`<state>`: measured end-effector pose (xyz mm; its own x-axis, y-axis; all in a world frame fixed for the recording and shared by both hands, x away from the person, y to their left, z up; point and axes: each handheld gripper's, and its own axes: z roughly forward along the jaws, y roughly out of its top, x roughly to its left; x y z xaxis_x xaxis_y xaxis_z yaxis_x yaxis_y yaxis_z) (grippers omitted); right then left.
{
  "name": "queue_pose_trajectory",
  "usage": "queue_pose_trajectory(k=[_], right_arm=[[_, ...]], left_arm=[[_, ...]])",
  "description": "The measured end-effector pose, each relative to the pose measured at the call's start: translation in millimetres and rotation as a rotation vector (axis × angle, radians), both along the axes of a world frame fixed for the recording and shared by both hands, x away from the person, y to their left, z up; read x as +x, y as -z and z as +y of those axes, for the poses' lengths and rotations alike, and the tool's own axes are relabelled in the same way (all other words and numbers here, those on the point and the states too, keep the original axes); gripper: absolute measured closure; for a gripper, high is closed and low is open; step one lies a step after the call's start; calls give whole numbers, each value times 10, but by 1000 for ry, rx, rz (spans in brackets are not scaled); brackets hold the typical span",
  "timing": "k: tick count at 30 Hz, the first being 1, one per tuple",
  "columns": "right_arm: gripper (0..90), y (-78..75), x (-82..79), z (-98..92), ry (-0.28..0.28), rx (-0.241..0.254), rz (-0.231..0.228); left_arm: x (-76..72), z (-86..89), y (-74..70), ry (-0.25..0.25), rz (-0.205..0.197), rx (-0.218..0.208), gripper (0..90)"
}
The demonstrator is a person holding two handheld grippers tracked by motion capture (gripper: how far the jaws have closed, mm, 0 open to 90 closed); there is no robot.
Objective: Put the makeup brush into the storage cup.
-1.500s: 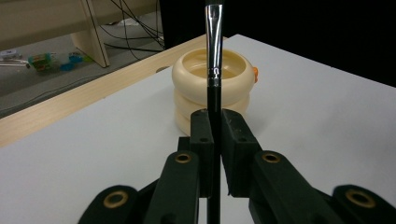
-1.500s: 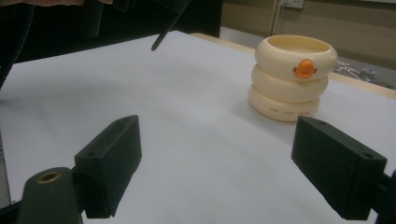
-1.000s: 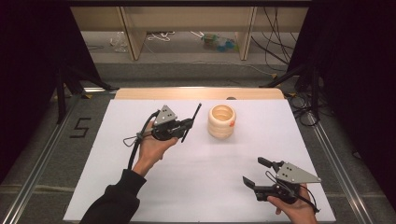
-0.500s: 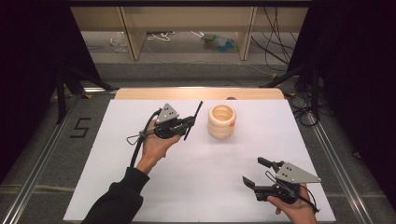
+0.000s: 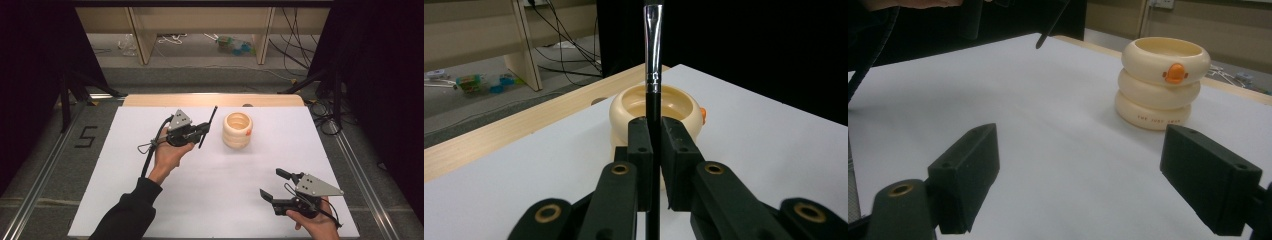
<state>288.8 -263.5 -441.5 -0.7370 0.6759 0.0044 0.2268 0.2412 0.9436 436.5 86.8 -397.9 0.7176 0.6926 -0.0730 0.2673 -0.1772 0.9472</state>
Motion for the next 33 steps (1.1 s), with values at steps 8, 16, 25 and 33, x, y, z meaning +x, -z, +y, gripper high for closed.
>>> queue_pose_trajectory(k=[8,16,25,33], right_arm=[[172,2,2,0,-2,0,-3],[172,13,9,14,-9,22,-7],[172,-10,4,-13,2,-23,-15],[172,-9,5,-11,0,-22,-13]], left_arm=[[25,-77,-22,4,-3,-26,836],[76,-146,-13,7,-3,-48,836],[130,-183,-12,0,2,-79,836],[169,-187,5,-16,0,-88,836]])
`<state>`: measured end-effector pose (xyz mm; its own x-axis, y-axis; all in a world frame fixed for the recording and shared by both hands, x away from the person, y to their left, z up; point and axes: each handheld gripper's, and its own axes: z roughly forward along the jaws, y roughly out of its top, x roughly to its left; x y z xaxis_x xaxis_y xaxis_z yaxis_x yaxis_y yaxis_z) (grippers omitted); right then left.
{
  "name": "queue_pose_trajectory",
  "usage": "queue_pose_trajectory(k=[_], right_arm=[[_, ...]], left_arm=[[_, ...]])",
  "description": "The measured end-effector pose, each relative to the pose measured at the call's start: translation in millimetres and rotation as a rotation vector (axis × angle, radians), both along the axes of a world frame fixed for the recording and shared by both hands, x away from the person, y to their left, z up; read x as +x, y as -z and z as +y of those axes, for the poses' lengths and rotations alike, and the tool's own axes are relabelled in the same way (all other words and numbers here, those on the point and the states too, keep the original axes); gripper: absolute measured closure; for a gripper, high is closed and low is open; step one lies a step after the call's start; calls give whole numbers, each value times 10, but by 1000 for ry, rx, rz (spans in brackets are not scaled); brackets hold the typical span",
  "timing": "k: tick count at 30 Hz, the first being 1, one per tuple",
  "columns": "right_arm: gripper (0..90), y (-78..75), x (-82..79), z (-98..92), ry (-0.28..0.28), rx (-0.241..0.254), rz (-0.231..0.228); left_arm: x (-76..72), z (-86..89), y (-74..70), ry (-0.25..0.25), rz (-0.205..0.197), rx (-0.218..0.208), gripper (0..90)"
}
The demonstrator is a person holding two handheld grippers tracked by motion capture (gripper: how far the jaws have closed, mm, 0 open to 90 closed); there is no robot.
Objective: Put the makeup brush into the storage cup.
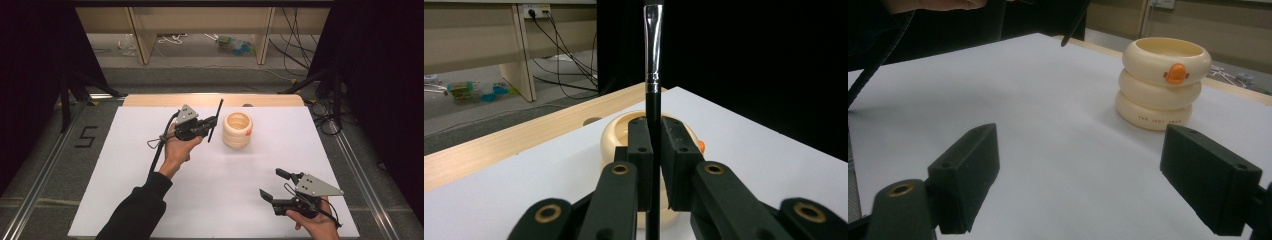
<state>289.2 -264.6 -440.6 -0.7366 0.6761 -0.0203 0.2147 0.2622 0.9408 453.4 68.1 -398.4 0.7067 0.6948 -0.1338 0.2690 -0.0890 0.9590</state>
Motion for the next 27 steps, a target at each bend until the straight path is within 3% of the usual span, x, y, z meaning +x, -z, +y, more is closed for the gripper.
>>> queue_pose_trajectory(k=[5,22,27], right_arm=[[172,0,-1,1,0,-1,1],[172,1,-1,3,-4,0,1],[172,12,10,12,-6,23,-7]], left_arm=[[27,-33,7,0,14,-9,837],[108,-215,-84,13,-22,-13,836],[144,-253,-124,12,-31,-21,836]])
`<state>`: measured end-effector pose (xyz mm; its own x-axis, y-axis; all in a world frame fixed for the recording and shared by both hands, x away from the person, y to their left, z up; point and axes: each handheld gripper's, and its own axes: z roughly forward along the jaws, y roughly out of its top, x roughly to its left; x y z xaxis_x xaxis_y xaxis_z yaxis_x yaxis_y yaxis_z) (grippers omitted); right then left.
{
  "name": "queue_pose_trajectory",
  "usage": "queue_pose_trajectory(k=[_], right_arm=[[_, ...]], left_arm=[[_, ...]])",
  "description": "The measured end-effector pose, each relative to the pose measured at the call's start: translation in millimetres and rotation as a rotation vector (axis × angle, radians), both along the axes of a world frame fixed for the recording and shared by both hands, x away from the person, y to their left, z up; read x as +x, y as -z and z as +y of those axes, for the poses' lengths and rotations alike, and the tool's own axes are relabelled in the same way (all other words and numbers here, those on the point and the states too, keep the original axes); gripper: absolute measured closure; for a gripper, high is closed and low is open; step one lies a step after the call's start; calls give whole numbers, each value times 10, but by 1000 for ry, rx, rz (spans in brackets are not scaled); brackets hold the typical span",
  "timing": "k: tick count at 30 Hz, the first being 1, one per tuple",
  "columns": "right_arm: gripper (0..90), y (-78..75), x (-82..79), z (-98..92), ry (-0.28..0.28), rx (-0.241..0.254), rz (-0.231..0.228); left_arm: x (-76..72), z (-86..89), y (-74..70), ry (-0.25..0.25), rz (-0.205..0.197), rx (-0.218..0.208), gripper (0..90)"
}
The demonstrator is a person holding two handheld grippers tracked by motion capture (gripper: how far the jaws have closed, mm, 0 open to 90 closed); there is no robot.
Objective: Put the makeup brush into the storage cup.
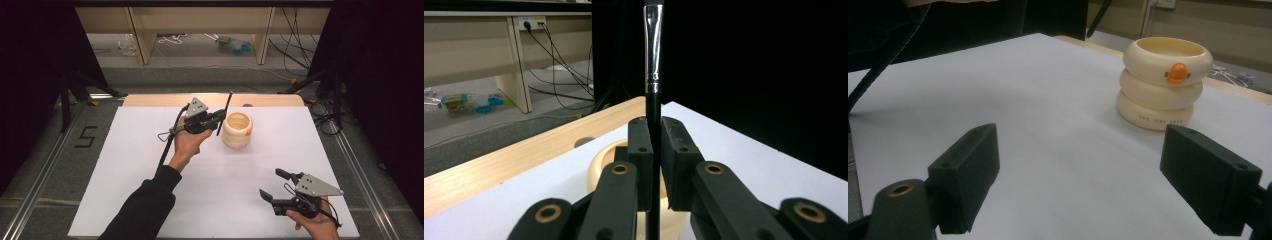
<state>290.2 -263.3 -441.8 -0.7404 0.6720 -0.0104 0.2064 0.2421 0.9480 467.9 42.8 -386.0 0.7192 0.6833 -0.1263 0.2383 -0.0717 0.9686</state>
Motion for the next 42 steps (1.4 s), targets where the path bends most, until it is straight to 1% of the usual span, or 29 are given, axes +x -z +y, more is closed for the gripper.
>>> queue_pose_trajectory(k=[1,2,4,7,9,10,11,12,13,14,15,16,19,21,22,23,24,25,26,27,31,36,42], right_arm=[[172,-1,0,0,-2,1,-2],[172,-1,-5,2,0,1,7],[172,5,0,7,3,4,-3],[172,0,1,1,-2,-1,-3],[172,0,0,0,-1,0,-1],[172,5,3,6,4,6,-6],[172,3,-9,9,3,7,18],[172,4,-1,7,2,6,2],[172,0,1,0,-3,-2,-4],[172,-5,-4,-4,-1,-9,0],[172,-2,0,0,-2,0,-2],[172,-1,1,-1,-2,-1,-2],[172,-1,2,-2,-2,-1,-5],[172,-13,-10,-11,2,-19,7],[172,-13,-9,-11,2,-20,8],[172,-1,2,-1,-4,-2,-5],[172,-1,1,0,-3,-1,-2],[172,-1,2,0,-4,-2,-5],[172,-12,-9,-11,1,-21,6],[172,-13,-10,-10,1,-21,6],[172,-12,-10,-9,0,-22,6],[172,-13,-10,-8,-1,-22,6],[172,-12,-10,-8,-1,-21,6]], left_arm=[[5,-4,-5,-4,2,0,836],[17,-7,-7,-1,-1,2,836],[35,-18,-10,-5,1,-5,836],[57,-35,-23,-9,2,-7,836],[72,-48,-31,-11,-2,-4,836],[80,-56,-34,-13,-4,1,836],[84,-66,-38,-14,-4,0,836],[90,-74,-43,-13,-6,-2,836],[95,-81,-47,-14,-6,-6,836],[100,-84,-50,-14,-7,-10,836],[105,-89,-50,-15,-6,-14,836],[111,-90,-53,-15,-7,-8,836],[132,-96,-70,-21,-10,-17,836],[146,-99,-87,-20,-17,-18,836],[151,-104,-95,-20,-17,-19,836],[157,-107,-104,-21,-19,-17,836],[162,-112,-112,-19,-24,-17,836],[166,-120,-119,-18,-25,-20,836],[168,-127,-122,-19,-27,-24,836],[172,-132,-124,-16,-33,-23,836],[187,-156,-113,-18,-36,-15,836],[215,-178,-100,-26,-33,-10,836],[231,-223,-157,-27,-49,0,836]])
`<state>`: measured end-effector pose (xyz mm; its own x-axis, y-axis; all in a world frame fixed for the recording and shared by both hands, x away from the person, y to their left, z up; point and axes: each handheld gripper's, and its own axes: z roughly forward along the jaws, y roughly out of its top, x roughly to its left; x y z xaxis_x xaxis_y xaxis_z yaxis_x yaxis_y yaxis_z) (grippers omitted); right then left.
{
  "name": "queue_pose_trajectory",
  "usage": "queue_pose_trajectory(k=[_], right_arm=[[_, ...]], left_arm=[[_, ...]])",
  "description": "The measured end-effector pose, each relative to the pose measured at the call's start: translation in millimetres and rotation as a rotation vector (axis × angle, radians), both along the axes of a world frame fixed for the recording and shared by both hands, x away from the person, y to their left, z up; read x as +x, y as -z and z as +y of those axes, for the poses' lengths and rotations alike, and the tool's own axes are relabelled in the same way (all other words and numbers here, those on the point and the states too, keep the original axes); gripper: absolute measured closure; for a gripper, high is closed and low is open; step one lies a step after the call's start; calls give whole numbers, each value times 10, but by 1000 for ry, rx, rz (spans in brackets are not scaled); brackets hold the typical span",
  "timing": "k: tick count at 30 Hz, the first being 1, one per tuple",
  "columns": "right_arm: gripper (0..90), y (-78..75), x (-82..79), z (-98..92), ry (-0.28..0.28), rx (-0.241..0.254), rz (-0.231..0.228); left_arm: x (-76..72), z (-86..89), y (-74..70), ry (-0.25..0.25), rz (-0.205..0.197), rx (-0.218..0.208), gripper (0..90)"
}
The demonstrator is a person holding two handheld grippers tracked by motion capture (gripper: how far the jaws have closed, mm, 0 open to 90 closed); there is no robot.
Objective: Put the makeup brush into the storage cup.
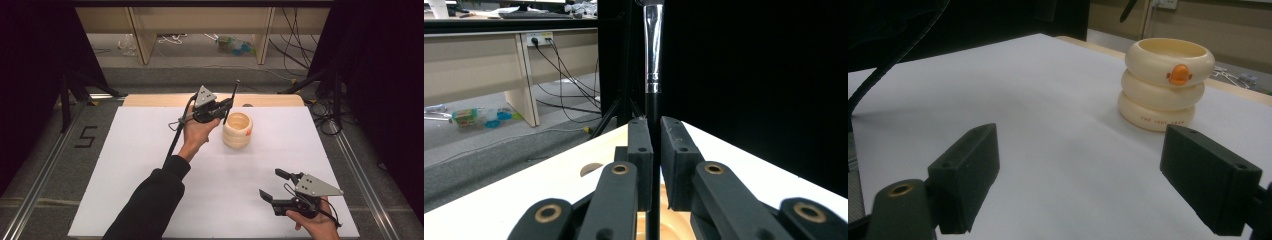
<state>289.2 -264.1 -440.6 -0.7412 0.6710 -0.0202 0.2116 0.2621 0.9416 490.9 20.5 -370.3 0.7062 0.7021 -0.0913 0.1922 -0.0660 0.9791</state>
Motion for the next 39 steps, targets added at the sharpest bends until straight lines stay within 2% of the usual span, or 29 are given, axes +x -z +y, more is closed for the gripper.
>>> queue_pose_trajectory(k=[8,17,18,20,27,28,30,31,33,34,35,39], right_arm=[[172,-2,-4,2,-3,0,2],[172,-2,0,5,-5,2,-5],[172,8,8,16,-10,19,-14],[172,3,1,12,-8,11,-4],[172,0,-1,8,-8,2,3],[172,13,7,22,-5,22,-11],[172,2,1,8,-8,4,2],[172,20,16,26,-14,33,-17],[172,21,19,28,-19,38,-17],[172,4,3,12,-9,10,-2],[172,1,0,8,-9,4,2],[172,1,1,8,-9,4,1]], left_arm=[[43,-71,-33,-2,-16,3,836],[77,-121,-20,-4,-14,1,836],[81,-124,-19,-3,-15,3,836],[90,-130,-17,-4,-15,4,836],[129,-153,-12,-7,-13,-18,836],[133,-157,-13,-9,-13,-20,836],[143,-167,-9,-7,-13,-26,836],[146,-173,-5,-8,-13,-28,836],[152,-187,8,-6,-9,-26,836],[154,-193,14,-7,-10,-28,836],[156,-200,23,-8,-8,-29,836],[165,-211,41,-7,-10,-30,836]])
